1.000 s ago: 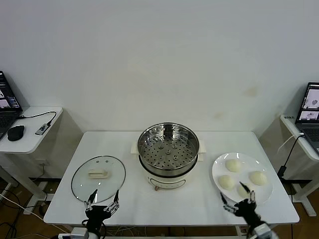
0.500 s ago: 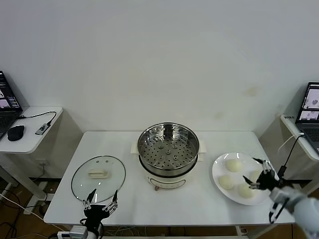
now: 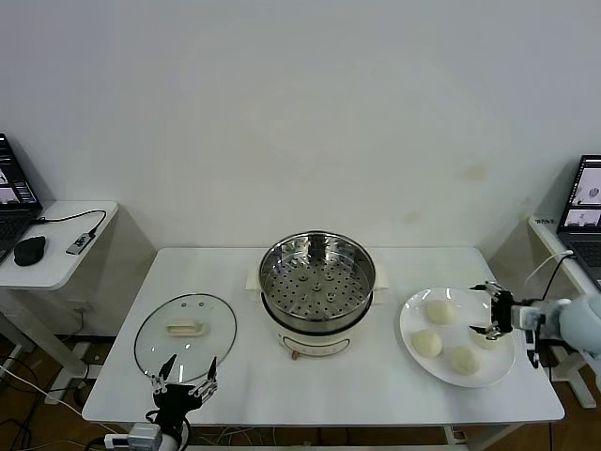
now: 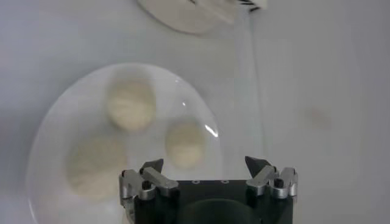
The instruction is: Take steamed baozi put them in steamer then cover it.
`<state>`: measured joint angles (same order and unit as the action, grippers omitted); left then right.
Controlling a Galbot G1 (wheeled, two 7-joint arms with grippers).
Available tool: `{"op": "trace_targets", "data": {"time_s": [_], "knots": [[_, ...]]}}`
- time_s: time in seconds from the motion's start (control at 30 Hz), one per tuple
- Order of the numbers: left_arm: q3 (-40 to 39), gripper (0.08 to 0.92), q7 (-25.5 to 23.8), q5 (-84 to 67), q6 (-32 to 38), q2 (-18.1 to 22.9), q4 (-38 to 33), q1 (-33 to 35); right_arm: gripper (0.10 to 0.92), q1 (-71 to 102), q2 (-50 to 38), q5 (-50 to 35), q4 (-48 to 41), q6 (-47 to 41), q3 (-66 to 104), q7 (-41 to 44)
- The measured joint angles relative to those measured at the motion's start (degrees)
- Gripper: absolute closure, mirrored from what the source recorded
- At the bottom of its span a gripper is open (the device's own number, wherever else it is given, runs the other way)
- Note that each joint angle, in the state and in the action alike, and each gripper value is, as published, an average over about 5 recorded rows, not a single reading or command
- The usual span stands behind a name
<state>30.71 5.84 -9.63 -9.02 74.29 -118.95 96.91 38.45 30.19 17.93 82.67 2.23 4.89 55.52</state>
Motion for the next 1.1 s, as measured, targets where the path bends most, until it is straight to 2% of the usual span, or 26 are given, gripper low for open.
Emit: {"op": "trace_targets", "data": {"time_s": [0.5, 0.9, 1.1], "knots": [[0.9, 0.177, -0.1, 0.1, -0.2, 0.0, 0.2, 0.0, 0.203, -21.0, 8.6, 2.5, -16.7, 1.5, -21.9, 3.8], [1.5, 0.177, -0.2, 0.1, -0.2, 0.2, 0.1, 0.2, 0.203, -25.3, 14.4, 6.6, -23.9, 1.3, -27.2, 4.5], [1.6, 0.177, -0.2, 0.1, -0.3, 0.0, 0.1, 0.1, 0.230, -25.8, 16.3, 8.4, -26.4, 1.1, -27.7, 4.4]]}}
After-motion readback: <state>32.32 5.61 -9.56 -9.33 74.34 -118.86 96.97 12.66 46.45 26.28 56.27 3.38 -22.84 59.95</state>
